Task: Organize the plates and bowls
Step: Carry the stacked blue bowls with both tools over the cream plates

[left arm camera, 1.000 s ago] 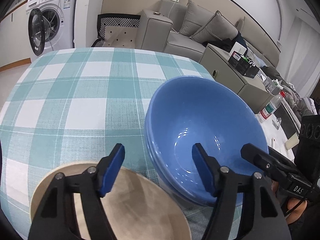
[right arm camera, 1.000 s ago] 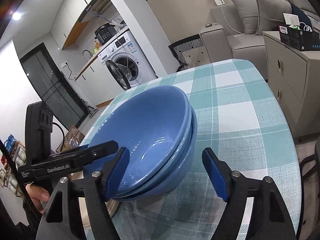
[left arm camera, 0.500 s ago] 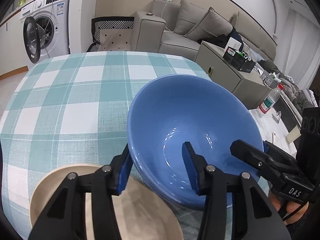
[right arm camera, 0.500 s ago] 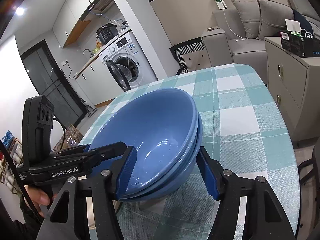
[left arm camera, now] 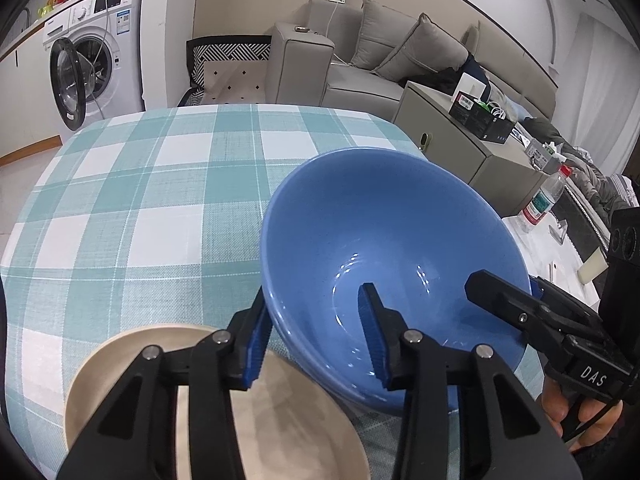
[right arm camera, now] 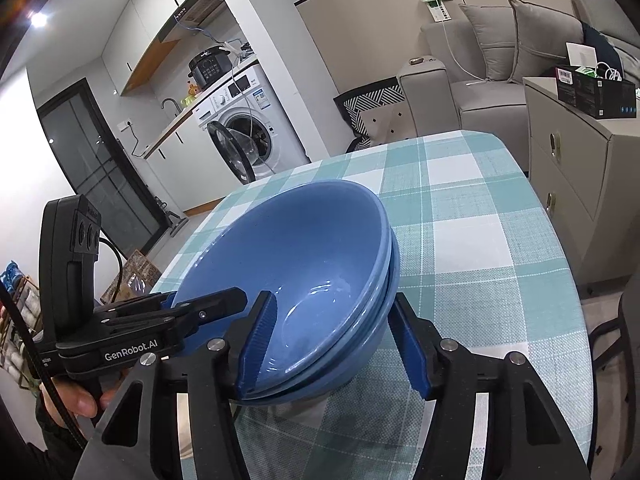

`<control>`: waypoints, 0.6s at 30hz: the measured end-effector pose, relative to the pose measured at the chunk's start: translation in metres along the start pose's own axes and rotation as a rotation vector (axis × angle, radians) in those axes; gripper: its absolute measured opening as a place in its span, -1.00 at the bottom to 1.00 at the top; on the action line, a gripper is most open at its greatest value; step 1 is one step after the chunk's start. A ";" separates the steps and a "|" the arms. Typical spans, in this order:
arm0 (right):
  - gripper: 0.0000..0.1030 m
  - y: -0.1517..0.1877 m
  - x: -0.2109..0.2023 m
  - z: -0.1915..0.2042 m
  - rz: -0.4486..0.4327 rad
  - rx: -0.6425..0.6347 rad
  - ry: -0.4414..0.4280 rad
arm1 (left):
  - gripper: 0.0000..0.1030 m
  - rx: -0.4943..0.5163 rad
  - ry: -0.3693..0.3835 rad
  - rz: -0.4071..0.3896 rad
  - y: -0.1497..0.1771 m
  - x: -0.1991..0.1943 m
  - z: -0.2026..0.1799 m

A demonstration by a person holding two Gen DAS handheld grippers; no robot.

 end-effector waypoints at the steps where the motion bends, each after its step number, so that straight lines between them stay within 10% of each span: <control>1: 0.15 0.000 0.001 -0.001 0.001 0.000 0.000 | -0.19 0.002 -0.002 -0.001 0.000 -0.001 0.000; 18: 0.15 -0.007 -0.014 0.006 -0.031 -0.007 -0.029 | -0.20 0.017 -0.019 -0.034 -0.005 -0.020 -0.004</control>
Point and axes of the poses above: each gripper's, at about its wrist camera, not at the fingertips, and x roughly the way its jaws point, z to its left, y to its underside, the point moved 3 cm from there along x, roughly the way its jaws point, and after that the axes turned 15 degrees about x, right-handed, at the moved point
